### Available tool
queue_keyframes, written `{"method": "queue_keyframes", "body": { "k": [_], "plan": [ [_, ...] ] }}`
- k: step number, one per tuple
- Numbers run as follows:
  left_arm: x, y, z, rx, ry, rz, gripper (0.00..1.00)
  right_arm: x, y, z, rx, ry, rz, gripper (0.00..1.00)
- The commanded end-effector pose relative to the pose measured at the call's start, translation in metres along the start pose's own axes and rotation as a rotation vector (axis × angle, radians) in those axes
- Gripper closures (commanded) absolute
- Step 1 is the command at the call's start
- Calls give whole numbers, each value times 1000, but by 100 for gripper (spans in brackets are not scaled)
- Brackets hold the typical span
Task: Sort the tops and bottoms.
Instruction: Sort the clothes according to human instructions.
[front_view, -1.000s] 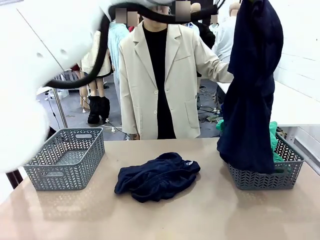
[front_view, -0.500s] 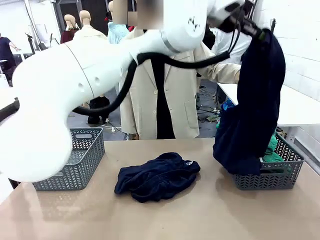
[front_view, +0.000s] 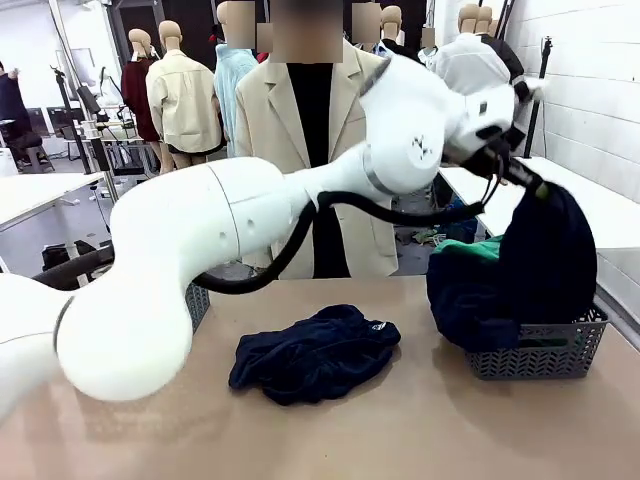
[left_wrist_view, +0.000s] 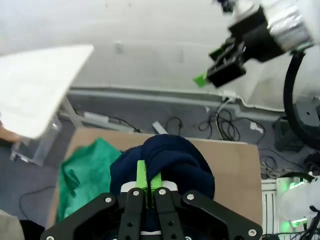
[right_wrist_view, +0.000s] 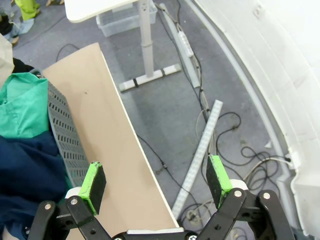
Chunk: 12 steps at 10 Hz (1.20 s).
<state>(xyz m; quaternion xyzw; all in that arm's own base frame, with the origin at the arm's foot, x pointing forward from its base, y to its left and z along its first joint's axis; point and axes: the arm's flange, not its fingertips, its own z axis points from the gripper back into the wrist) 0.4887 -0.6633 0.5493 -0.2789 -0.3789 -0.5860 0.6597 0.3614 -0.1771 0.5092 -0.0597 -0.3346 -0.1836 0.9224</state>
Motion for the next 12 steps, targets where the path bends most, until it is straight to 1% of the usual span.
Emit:
{"method": "queue_keyframes", "body": {
  "k": [1,2,4,6,7,8,9,10,11,12],
  "plan": [
    [138,103,-119,-60,48,73,100,-1,1,-1,3,3,-15,0],
    [123,98,-124,-92,125,56,100,-1,1,-1,3,3,-15,0],
    [100,99,-119,-95,223,7,100,-1,1,-1,3,3,-15,0],
    [94,93,-116,-128,248,-9,100,-1,1,-1,3,3,-15,0],
    [99,91,-111,-119,250,-8,87,-1,1,-1,3,3,-15,0],
    [103,90,-109,-158,259,23,68,-1,1,-1,3,3,-15,0],
    [104,93,-107,-149,295,11,49,-1,1,-1,3,3,-15,0],
    [103,95,-103,-149,338,25,30,-1,1,-1,3,3,-15,0],
    [100,97,-100,-166,342,57,13,-1,1,-1,3,3,-15,0],
    [101,98,-95,-197,352,72,0,-1,1,-1,3,3,-15,0]
  ]
}}
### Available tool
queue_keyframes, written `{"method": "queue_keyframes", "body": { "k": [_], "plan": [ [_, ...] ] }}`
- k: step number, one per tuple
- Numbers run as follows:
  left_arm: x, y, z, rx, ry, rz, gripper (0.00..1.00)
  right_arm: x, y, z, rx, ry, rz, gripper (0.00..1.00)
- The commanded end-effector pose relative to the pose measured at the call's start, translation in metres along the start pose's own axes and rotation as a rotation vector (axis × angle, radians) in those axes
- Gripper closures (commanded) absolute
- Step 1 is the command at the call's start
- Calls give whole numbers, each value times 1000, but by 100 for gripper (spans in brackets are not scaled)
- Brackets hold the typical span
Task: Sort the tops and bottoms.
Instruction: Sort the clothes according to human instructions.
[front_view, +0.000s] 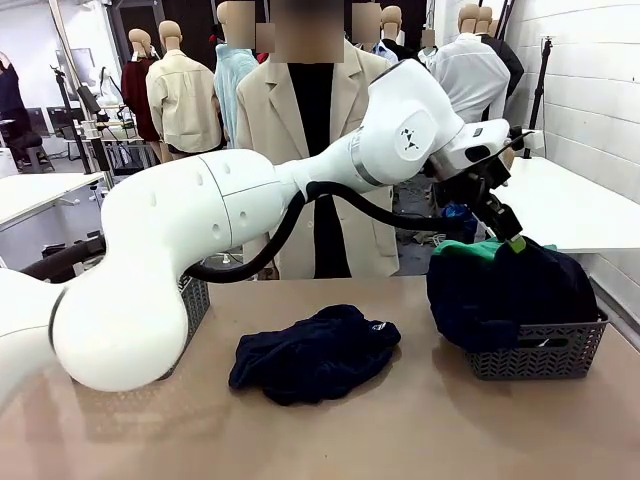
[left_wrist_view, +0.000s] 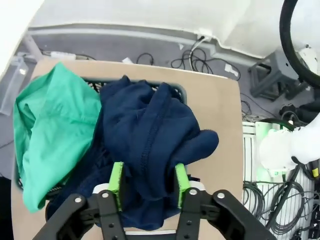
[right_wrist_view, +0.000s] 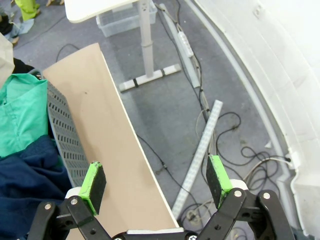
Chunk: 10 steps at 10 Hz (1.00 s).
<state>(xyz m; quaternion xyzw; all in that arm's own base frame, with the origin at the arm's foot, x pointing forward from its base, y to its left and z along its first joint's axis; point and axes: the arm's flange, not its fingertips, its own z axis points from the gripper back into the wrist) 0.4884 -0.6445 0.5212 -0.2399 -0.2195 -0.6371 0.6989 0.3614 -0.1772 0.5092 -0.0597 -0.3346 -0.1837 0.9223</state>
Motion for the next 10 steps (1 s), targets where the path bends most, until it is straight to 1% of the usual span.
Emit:
{"method": "queue_keyframes", "body": {
  "k": [1,2,3,5,7,8,10],
  "plan": [
    [160,98,-24,-91,8,46,0,-1,1,-1,3,3,-15,0],
    [160,92,-13,-138,23,56,0,-1,1,-1,3,3,-15,0],
    [158,87,-1,-212,11,53,0,-1,1,-1,3,3,-15,0],
    [144,77,23,-195,55,83,0,-1,1,-1,3,3,-15,0],
    [131,70,39,-182,151,113,0,-1,1,-1,3,3,-15,0],
    [6,-16,48,-174,33,75,0,-1,1,-1,3,3,-15,0],
    [6,-16,48,-174,33,75,0,-1,1,-1,3,3,-15,0]
  ]
}}
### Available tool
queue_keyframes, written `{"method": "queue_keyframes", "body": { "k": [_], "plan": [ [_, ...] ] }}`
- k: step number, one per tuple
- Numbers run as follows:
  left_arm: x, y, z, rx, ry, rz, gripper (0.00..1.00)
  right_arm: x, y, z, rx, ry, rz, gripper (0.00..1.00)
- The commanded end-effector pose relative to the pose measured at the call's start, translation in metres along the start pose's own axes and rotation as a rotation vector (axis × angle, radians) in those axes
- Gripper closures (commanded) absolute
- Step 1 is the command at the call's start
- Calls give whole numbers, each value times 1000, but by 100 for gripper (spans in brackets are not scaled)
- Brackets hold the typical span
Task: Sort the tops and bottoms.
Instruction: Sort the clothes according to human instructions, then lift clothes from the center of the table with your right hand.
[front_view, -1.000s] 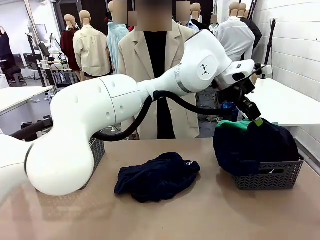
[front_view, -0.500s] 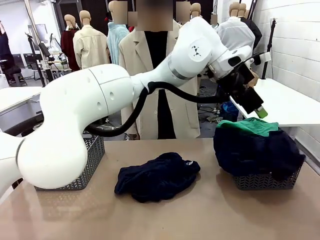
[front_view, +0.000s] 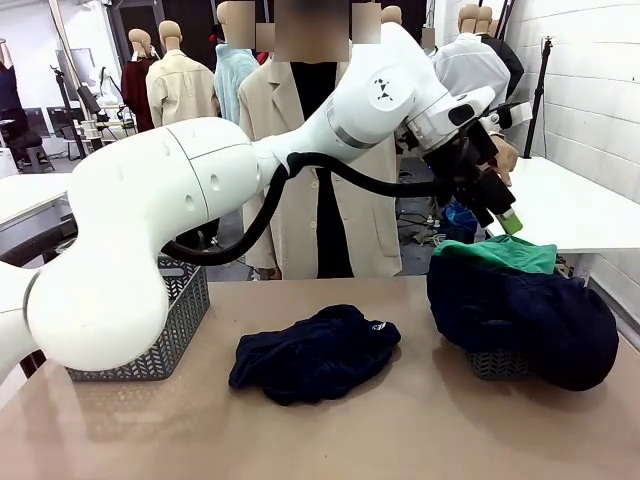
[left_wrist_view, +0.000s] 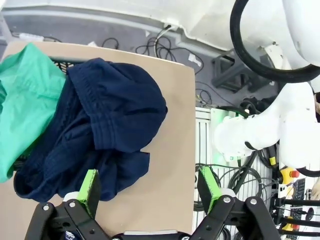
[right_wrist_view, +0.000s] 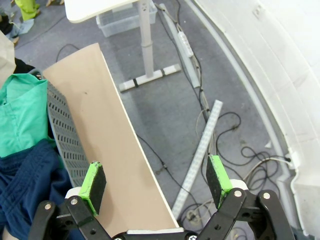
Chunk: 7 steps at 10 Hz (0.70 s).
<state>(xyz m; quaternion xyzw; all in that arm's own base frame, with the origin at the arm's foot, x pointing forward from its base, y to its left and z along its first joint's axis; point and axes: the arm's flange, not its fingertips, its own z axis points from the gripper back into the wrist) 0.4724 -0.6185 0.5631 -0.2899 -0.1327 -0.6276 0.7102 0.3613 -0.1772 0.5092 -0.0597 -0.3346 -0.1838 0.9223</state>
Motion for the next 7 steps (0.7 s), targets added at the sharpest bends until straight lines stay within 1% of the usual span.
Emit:
{"method": "queue_keyframes", "body": {
  "k": [1,4,5,6,7],
  "plan": [
    [2,0,-1,-4,-23,-18,0,-1,1,-1,3,3,-15,0],
    [2,0,-1,-4,-23,-18,0,-1,1,-1,3,3,-15,0],
    [2,-2,-3,0,-5,-3,0,-1,1,-1,3,3,-15,0],
    [-13,1,17,70,-4,16,0,-1,1,-1,3,3,-15,0],
    [-53,7,49,171,-6,90,0,-1,1,-1,3,3,-15,0]
  ]
}}
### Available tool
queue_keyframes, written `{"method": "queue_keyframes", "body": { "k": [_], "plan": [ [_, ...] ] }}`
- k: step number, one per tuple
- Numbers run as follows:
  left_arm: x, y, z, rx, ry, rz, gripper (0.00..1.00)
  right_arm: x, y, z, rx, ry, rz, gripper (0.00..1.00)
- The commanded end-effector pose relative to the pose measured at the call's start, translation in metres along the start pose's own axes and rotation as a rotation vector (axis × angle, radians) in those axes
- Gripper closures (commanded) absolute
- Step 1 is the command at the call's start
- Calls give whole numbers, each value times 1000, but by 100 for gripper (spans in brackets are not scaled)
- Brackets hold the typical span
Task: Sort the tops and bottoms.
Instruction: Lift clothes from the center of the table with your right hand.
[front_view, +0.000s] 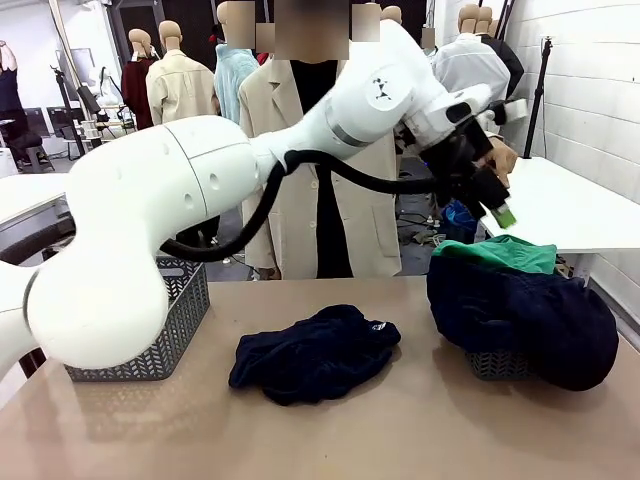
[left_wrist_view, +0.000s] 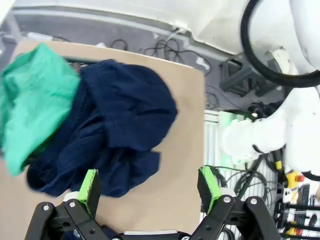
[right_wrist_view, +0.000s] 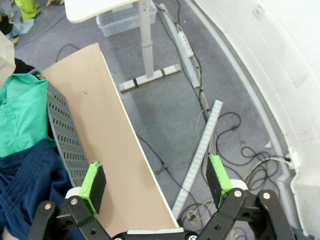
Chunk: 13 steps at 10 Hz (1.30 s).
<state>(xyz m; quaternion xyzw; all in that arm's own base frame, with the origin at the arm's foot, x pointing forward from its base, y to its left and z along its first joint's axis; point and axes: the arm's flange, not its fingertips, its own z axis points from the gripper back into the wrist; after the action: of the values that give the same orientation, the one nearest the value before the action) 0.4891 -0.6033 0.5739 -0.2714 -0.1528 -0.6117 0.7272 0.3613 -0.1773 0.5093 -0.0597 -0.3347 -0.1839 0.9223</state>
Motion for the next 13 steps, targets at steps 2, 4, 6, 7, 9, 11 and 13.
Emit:
{"method": "queue_keyframes", "body": {
  "k": [2,4,6,7,9,11,13],
  "plan": [
    [-153,2,87,241,31,191,0,-1,1,-1,3,3,-15,0],
    [-269,-18,139,532,124,368,0,-1,1,-1,3,3,-15,0],
    [-367,-64,185,828,179,643,0,-1,1,-1,3,3,-15,0],
    [-411,-87,198,955,247,771,0,-1,1,-1,3,3,-15,0],
    [-476,-128,196,1034,364,923,0,-1,1,-1,3,3,-15,0],
    [-513,-131,156,953,533,934,0,-1,1,-1,3,3,-15,0],
    [-163,90,277,1032,461,941,0,-1,1,-1,3,3,-15,0]
  ]
}}
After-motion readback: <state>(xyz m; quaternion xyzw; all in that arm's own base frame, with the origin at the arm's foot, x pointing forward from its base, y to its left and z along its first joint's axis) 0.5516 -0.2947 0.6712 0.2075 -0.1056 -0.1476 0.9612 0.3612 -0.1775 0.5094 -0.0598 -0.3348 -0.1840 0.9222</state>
